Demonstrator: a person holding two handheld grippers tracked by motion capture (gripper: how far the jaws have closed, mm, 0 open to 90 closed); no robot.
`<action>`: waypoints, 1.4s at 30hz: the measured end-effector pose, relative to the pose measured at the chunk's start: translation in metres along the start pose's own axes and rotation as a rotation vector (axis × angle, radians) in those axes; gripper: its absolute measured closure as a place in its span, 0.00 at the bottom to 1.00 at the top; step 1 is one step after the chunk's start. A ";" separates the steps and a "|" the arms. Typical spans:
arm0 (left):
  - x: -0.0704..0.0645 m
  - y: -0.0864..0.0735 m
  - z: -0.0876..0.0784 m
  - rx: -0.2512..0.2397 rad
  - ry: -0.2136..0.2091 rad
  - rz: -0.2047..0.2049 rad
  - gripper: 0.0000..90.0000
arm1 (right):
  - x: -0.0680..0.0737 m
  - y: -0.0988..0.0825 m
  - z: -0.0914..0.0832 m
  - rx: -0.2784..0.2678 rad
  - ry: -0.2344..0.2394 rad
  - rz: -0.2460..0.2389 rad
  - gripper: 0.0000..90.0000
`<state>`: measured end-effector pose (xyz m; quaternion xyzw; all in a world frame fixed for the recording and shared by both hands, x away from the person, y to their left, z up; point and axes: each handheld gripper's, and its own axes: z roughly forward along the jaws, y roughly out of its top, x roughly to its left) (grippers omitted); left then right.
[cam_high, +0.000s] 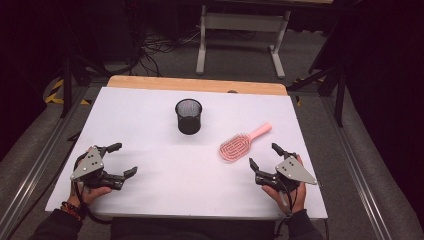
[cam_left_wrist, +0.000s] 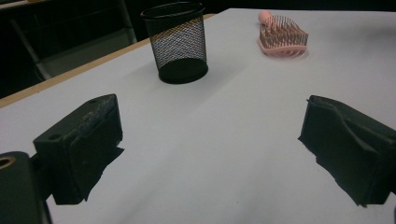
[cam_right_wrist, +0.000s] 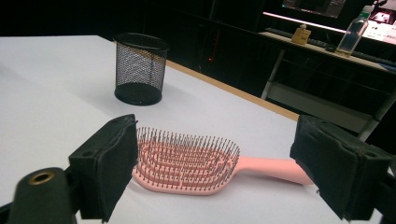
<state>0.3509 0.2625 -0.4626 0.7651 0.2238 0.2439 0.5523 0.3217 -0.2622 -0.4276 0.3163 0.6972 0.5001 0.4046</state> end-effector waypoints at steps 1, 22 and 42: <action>-0.001 0.000 0.000 0.004 -0.001 0.004 0.07 | 0.000 0.000 0.000 0.000 0.000 0.000 0.17; -0.004 -0.002 -0.002 0.029 -0.005 0.024 0.07 | -0.011 0.008 0.004 0.010 -0.021 0.016 0.54; -0.003 -0.004 -0.001 0.034 -0.005 0.008 0.07 | -0.045 0.033 0.041 0.083 0.029 0.008 1.00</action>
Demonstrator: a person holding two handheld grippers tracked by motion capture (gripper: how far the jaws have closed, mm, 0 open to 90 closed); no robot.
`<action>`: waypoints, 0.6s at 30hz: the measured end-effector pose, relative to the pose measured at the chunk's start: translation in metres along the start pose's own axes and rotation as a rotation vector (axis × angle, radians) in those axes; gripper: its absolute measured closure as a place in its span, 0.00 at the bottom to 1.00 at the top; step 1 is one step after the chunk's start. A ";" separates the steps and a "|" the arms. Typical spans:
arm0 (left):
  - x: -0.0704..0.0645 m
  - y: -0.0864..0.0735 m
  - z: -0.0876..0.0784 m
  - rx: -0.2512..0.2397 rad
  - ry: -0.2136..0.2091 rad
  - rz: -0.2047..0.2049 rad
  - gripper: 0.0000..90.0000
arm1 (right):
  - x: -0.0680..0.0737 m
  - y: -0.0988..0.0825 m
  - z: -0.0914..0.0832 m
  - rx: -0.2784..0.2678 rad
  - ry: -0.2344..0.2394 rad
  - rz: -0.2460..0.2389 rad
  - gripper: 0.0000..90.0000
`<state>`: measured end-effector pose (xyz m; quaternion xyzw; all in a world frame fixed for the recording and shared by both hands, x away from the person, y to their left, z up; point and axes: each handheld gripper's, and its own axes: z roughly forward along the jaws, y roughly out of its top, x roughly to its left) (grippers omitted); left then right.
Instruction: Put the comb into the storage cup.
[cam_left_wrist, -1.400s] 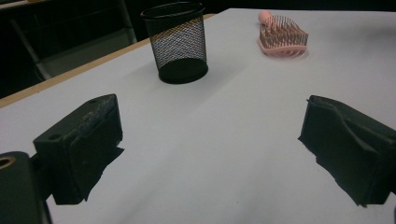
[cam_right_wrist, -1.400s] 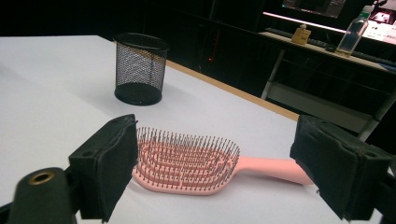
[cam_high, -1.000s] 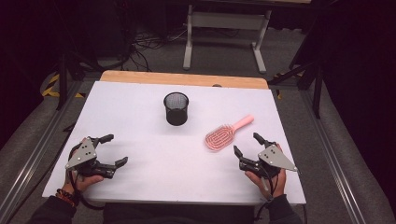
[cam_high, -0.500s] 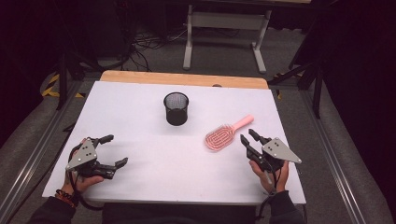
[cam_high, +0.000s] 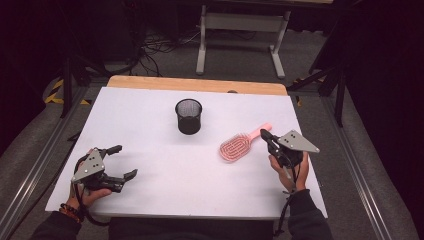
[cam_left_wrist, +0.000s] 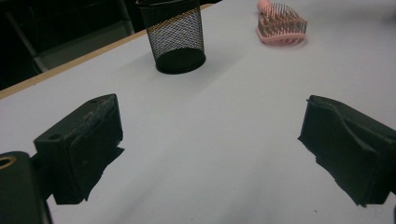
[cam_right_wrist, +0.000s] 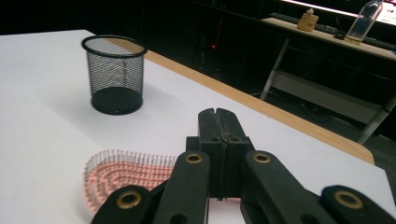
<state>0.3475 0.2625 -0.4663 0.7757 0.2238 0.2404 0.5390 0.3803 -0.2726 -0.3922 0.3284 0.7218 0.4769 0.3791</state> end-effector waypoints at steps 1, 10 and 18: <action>0.001 0.000 0.000 0.003 0.000 0.000 0.07 | -0.003 0.002 0.003 0.004 -0.004 0.002 1.00; 0.002 -0.001 -0.003 -0.005 0.009 -0.007 0.07 | -0.022 0.015 0.033 0.078 -0.026 0.007 1.00; 0.003 -0.001 -0.003 -0.010 0.011 -0.006 0.08 | -0.037 0.016 0.066 0.166 -0.044 0.038 1.00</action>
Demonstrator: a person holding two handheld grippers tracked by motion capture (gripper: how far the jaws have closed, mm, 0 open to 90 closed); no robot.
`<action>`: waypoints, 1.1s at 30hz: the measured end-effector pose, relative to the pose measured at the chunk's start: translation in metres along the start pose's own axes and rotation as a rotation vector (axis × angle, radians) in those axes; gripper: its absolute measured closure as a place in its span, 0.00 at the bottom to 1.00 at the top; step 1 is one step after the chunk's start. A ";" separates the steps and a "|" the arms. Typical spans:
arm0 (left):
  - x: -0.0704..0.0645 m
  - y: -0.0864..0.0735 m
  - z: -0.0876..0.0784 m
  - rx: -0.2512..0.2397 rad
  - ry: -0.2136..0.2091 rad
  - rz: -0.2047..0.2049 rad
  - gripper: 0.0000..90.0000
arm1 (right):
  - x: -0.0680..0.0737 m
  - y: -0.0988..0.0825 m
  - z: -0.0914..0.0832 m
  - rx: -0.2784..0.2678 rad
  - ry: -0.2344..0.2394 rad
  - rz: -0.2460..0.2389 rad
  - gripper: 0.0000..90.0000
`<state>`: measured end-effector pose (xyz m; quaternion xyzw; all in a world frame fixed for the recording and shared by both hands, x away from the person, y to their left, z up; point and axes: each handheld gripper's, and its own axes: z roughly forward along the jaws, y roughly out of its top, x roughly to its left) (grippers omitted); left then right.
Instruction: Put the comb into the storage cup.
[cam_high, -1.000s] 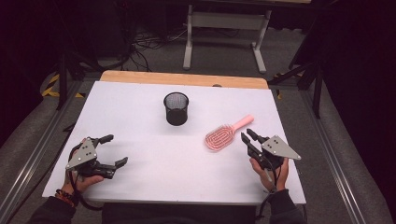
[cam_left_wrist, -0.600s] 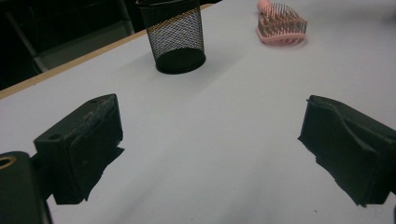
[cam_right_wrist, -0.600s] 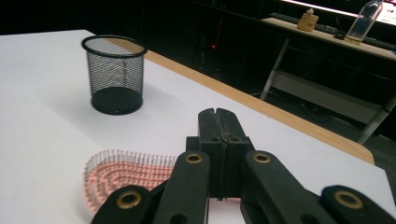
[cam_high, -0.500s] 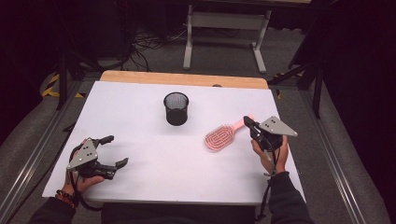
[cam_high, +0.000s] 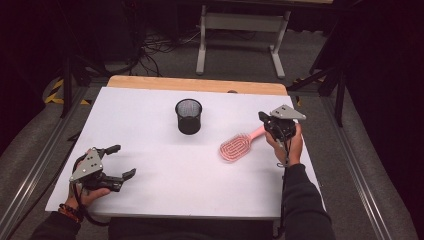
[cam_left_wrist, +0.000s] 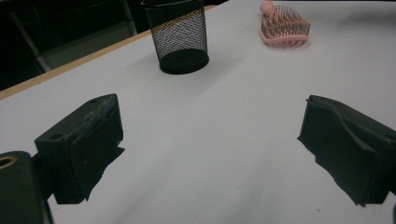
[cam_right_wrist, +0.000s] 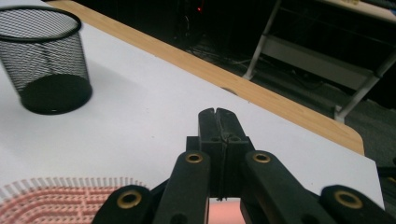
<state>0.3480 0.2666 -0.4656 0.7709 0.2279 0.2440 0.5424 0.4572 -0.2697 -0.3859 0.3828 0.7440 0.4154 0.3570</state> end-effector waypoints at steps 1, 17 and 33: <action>0.000 0.000 0.000 0.001 -0.001 -0.002 0.08 | -0.001 0.000 0.005 0.016 -0.006 0.001 1.00; 0.001 -0.002 0.001 0.007 -0.015 0.000 0.08 | -0.023 -0.034 0.069 0.303 -0.057 0.062 1.00; 0.000 -0.001 0.000 0.005 -0.024 0.005 0.08 | -0.023 -0.036 0.073 0.415 -0.081 0.008 1.00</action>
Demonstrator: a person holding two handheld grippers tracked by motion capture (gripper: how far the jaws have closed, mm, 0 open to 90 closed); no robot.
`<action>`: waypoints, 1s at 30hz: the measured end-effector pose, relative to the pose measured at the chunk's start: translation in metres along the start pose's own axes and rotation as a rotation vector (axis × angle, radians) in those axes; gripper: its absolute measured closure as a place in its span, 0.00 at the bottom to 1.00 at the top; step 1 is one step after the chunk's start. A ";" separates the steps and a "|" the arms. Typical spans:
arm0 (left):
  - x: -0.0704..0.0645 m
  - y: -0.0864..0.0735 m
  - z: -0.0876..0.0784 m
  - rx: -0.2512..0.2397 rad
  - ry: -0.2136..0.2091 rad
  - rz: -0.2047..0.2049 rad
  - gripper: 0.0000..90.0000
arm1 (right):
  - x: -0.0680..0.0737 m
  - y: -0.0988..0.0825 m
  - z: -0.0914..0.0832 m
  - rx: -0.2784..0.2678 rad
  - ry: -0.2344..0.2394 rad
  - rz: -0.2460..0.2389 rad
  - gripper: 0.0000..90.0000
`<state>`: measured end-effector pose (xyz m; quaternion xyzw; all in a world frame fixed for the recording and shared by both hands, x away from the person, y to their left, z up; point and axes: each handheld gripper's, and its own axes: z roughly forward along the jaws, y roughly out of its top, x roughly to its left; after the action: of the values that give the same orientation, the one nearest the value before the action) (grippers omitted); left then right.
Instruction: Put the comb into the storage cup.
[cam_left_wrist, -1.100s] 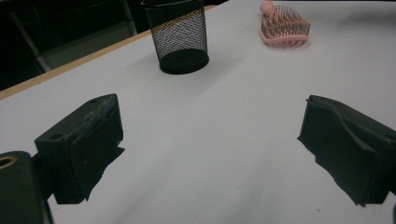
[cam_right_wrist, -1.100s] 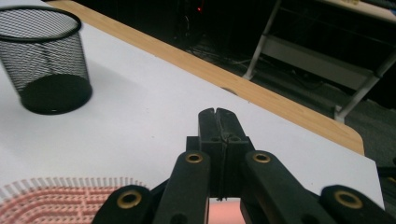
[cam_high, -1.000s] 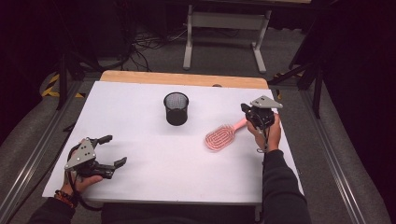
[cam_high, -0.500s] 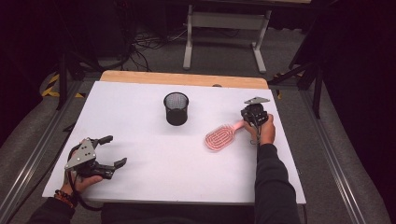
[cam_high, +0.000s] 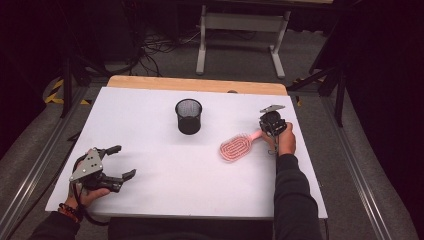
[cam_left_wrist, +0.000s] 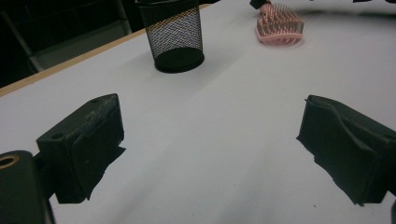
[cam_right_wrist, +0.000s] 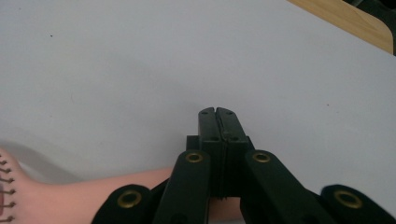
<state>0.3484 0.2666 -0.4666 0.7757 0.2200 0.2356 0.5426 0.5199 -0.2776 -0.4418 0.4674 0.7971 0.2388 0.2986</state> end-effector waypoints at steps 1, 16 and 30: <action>0.000 0.000 0.000 0.000 -0.002 -0.002 0.08 | 0.000 0.000 -0.001 0.012 -0.001 -0.008 1.00; 0.001 -0.003 0.003 0.023 -0.007 -0.006 0.08 | 0.002 0.005 0.007 0.101 0.004 -0.028 1.00; -0.001 -0.001 0.001 0.031 0.004 0.001 0.09 | -0.004 -0.015 -0.011 0.128 0.096 0.002 1.00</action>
<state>0.3482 0.2654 -0.4685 0.7837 0.2245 0.2339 0.5298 0.5049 -0.2888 -0.4432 0.4745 0.8236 0.2097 0.2294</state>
